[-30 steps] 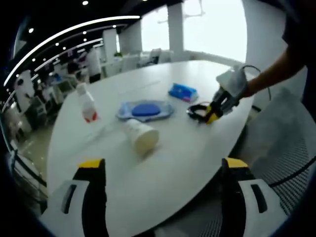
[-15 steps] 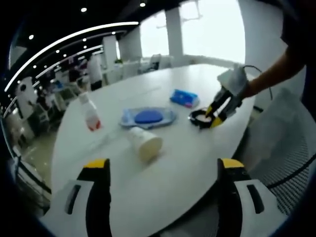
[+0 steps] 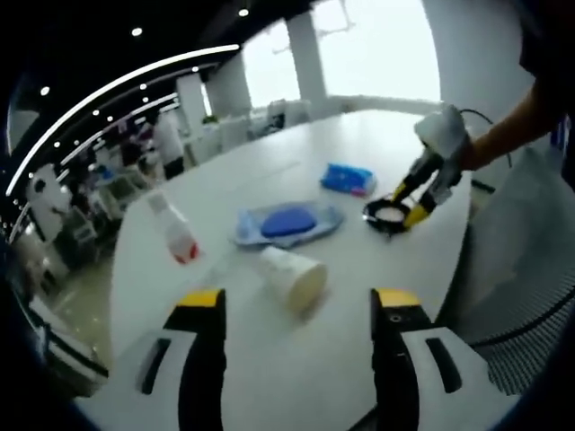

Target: Arrange the tabletop items into an orderly group along one side of the table until the central work area is clear of visible clutter.

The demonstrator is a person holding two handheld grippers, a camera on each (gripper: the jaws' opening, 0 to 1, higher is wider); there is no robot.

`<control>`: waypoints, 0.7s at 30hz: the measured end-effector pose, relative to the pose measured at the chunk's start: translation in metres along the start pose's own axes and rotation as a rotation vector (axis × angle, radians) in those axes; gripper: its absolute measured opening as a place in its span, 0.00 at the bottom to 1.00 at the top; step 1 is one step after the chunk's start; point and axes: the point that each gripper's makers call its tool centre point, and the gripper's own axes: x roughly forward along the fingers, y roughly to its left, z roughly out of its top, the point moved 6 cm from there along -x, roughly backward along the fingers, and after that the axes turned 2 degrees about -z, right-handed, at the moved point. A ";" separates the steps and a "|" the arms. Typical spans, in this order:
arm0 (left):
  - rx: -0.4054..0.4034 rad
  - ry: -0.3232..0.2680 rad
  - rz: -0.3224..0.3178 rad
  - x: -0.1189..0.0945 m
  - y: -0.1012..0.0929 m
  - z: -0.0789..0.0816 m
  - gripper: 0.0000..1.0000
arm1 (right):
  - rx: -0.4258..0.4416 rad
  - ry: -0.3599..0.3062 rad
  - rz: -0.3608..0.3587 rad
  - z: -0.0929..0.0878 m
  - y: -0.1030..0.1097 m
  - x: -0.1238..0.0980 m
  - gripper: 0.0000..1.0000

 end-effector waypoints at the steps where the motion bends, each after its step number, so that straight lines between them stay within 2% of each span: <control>1: 0.004 0.004 -0.002 0.002 0.002 0.001 0.60 | 0.015 -0.004 -0.006 0.000 -0.001 0.000 0.36; 7: 0.036 0.021 -0.016 0.016 0.017 0.010 0.60 | 0.056 -0.026 -0.024 0.005 -0.002 0.000 0.38; 12: 0.021 0.009 -0.025 0.029 0.030 0.020 0.60 | 0.100 -0.051 -0.037 0.009 -0.002 0.001 0.38; 18: 0.013 0.014 -0.012 0.045 0.045 0.029 0.55 | 0.162 -0.073 -0.047 0.013 0.000 0.003 0.38; 21: 0.001 0.012 -0.007 0.051 0.052 0.034 0.49 | 0.209 -0.085 -0.049 0.015 0.000 0.005 0.38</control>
